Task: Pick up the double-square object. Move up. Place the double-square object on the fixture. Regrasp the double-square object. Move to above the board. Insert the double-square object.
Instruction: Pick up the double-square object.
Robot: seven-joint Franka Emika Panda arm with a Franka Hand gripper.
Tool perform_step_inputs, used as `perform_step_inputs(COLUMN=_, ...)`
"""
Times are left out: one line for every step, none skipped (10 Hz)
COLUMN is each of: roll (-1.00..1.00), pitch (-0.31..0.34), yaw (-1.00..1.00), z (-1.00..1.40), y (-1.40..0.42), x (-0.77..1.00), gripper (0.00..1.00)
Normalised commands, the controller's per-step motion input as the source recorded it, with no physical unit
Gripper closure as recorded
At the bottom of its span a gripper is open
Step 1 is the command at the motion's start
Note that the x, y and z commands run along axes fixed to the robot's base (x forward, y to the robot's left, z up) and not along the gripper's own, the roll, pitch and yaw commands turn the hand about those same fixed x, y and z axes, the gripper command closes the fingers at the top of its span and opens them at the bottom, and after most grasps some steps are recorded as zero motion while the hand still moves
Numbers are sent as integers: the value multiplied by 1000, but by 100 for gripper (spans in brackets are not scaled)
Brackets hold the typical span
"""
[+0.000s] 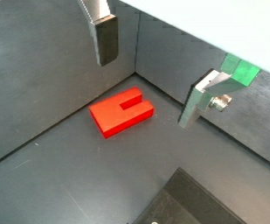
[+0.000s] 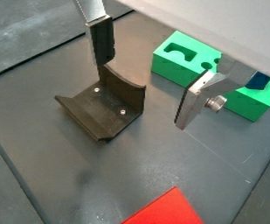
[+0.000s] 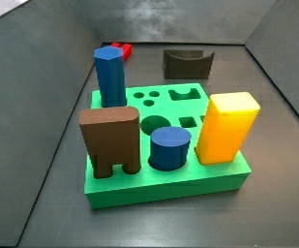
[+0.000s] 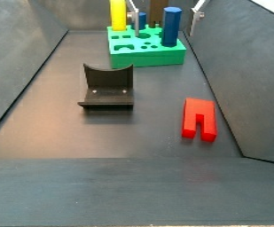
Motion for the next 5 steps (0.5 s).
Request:
perform_step_inputs(roll=-13, pitch=0, yaw=0, z=0, y=69, x=0, gripper=0)
perform_step_inputs(roll=111, pitch=-51, yaw=0, z=-571, y=0, x=-291, gripper=0)
perform_step_inputs(roll=47, pitch=-41, yaw=-203, z=-1000, y=23, x=-369, gripper=0)
perform_step_inputs(roll=0, pitch=0, yaw=-497, z=-1000, y=186, x=-543, gripper=0)
perform_step_inputs(roll=0, pitch=0, yaw=-451, z=-977, y=429, x=-669, gripper=0)
